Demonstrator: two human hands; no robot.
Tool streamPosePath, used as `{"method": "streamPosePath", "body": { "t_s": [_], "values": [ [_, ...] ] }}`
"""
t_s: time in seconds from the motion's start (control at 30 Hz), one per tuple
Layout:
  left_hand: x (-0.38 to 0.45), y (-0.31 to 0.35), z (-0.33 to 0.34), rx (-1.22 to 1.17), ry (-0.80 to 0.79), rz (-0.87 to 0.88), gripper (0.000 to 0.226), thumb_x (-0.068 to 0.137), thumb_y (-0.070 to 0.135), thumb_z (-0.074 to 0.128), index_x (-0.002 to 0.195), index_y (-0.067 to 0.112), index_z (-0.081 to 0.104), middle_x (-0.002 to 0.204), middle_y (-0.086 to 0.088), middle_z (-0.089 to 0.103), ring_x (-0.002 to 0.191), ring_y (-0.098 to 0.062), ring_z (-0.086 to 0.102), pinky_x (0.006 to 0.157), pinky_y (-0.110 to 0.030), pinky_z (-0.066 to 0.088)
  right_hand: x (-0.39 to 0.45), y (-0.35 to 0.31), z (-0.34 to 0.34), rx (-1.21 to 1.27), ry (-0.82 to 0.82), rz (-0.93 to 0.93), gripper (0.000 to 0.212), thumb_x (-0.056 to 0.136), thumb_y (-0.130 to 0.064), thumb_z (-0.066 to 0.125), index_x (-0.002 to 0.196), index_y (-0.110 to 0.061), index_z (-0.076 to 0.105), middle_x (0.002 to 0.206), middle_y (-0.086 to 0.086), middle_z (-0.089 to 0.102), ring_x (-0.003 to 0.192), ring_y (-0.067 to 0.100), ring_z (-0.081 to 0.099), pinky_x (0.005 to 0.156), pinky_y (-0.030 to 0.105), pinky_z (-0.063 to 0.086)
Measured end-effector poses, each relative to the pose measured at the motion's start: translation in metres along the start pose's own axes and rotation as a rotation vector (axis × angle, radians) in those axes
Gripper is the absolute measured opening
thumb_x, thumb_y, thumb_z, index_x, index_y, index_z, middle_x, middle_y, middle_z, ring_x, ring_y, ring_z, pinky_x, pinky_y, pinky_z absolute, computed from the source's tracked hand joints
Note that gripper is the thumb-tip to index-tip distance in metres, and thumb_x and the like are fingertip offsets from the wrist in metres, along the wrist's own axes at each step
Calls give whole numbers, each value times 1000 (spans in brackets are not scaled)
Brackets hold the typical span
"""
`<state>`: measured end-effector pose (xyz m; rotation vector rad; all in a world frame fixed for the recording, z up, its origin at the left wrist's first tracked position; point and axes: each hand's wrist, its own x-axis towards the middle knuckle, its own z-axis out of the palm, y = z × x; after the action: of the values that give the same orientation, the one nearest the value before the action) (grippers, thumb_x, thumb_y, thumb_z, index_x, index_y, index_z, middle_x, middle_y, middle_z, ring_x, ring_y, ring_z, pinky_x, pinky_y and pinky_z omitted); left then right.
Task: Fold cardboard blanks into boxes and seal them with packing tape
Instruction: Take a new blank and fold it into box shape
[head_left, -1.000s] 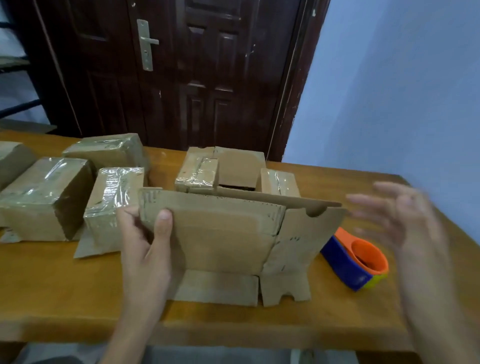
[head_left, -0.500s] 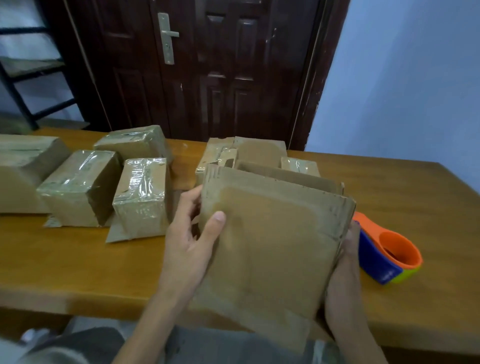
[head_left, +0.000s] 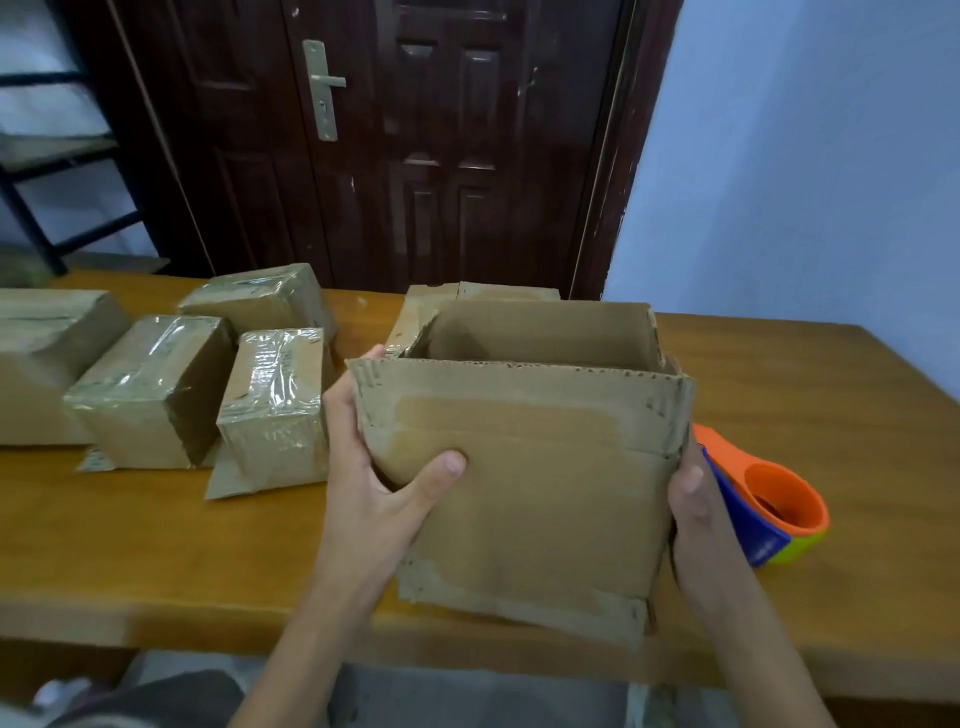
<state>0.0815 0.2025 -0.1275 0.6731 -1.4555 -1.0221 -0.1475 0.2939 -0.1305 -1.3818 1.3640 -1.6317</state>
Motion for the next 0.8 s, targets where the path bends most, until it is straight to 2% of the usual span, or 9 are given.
{"method": "streamPosePath", "body": {
  "t_s": [0.1,0.17,0.23,0.33,0.37,0.47,0.6,0.7,0.8],
  "values": [
    [1,-2,-1,15,-19,67,95,64,48,89,143,59,38,136,23,55,126,-3,59,91,-14,55,7,-9,-9,-102,2,-41,130,68,-97,55,165,-16,25,158,-11,49,143,7,49,103,22,49],
    [-4,-7,1,26,-77,79,96,65,45,91,146,56,40,142,17,54,130,-7,57,95,-18,55,5,-3,-11,-117,43,-64,120,75,-88,61,166,-21,22,161,-13,45,146,8,45,104,18,47],
    [-12,-13,6,46,-90,36,96,63,50,93,140,66,39,138,23,56,128,-1,57,94,-13,53,-4,9,-9,-100,106,-66,113,77,-82,66,164,-21,30,160,-5,48,145,17,48,103,19,49],
    [-20,-13,12,-15,-126,-7,89,63,74,83,140,70,37,143,21,54,128,-1,57,91,-12,54,-10,13,-4,-79,130,-139,79,84,-58,64,158,-45,38,159,-13,46,143,13,48,105,16,46],
    [-19,-13,12,-20,-116,-5,85,64,79,79,138,70,39,151,13,49,132,-3,55,92,-13,53,-9,9,-4,-111,128,-156,75,85,-61,64,155,-49,40,161,-14,44,145,11,46,108,17,43],
    [-10,-15,4,15,-133,67,69,73,77,74,134,57,49,163,8,39,144,-8,45,98,-15,51,-5,2,-7,-254,86,-197,79,87,-82,52,147,-32,55,163,-2,40,140,4,48,104,16,43],
    [7,-11,0,77,-179,98,50,72,67,76,116,61,55,144,1,52,121,3,58,85,-12,53,-3,6,-16,-310,76,-145,58,82,-74,60,129,-40,66,156,-1,47,143,1,43,99,32,45],
    [11,-13,0,93,-188,76,56,72,90,63,111,50,57,140,2,53,123,-6,58,88,-16,52,-2,6,-19,-295,86,-97,77,75,-94,53,126,-38,66,158,-3,46,145,3,42,103,40,45],
    [14,-9,6,7,-177,53,61,79,85,60,120,40,60,139,3,58,125,-12,59,91,-20,52,-1,-5,-15,-220,120,-84,76,76,-92,52,119,-31,68,152,-10,50,132,17,57,90,35,53]
  ]
}}
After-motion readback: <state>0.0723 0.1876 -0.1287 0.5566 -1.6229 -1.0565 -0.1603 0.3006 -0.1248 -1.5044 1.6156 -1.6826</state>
